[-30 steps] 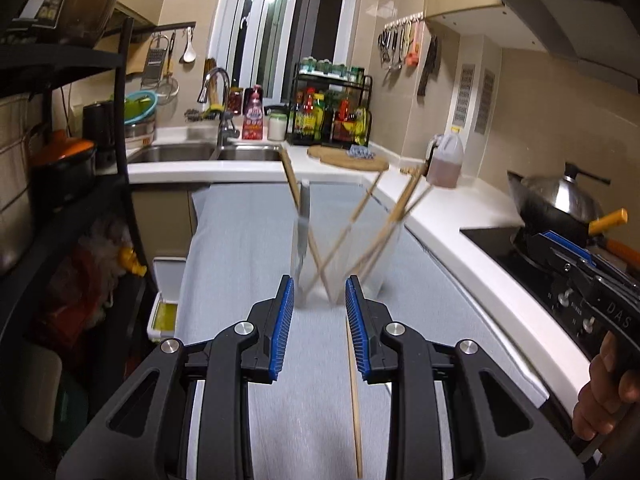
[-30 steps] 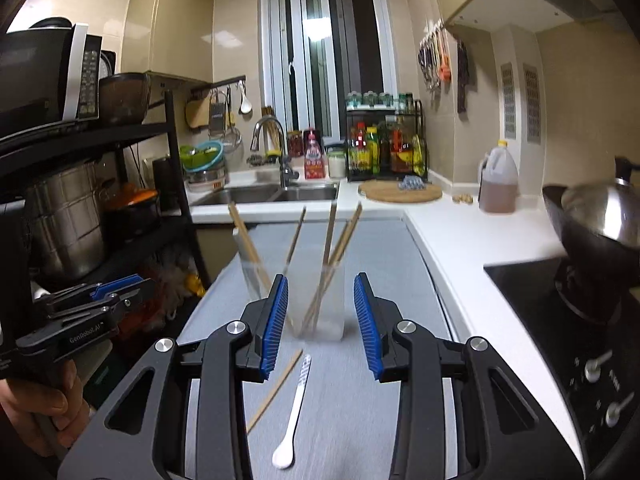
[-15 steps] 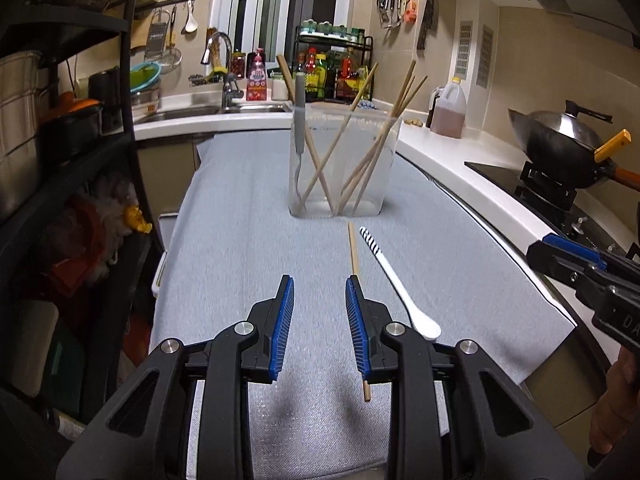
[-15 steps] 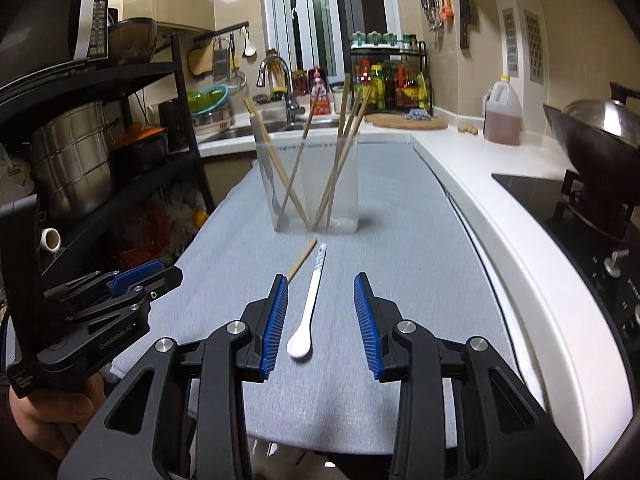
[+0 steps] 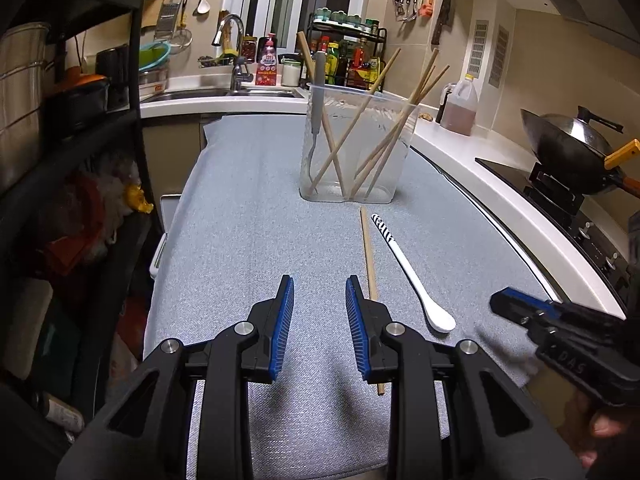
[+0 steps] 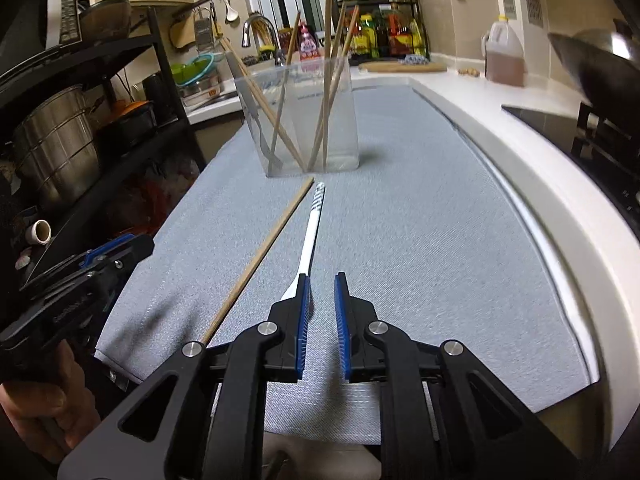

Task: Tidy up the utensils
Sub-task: 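Move the right gripper to the white spoon while the left gripper returns toward the last chopstick, then close the right gripper on the white spoon while the left gripper approaches the last chopstick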

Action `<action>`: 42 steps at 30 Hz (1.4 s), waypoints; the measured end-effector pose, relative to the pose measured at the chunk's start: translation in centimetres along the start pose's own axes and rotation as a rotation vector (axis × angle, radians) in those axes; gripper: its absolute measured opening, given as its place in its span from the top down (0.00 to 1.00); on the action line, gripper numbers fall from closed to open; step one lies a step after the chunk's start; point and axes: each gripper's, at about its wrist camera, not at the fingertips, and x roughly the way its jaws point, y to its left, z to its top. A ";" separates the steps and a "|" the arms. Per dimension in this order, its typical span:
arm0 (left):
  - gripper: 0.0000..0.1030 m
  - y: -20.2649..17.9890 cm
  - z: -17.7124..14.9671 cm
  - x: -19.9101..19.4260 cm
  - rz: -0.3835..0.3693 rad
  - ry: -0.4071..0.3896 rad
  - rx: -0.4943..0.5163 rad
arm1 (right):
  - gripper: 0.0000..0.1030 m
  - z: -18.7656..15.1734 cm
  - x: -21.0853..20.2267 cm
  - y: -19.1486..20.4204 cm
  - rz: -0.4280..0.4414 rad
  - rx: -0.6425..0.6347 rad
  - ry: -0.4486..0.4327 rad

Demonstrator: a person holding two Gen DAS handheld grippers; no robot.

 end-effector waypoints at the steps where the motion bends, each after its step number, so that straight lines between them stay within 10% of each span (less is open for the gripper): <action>1: 0.74 0.1 0.0 0.1 0.001 0.003 -0.002 | 0.82 -0.1 0.5 0.0 0.006 0.011 0.012; 42: 0.74 0.7 -1.1 1.5 0.031 0.046 -0.025 | 0.91 -0.3 4.4 0.6 -0.002 0.145 0.118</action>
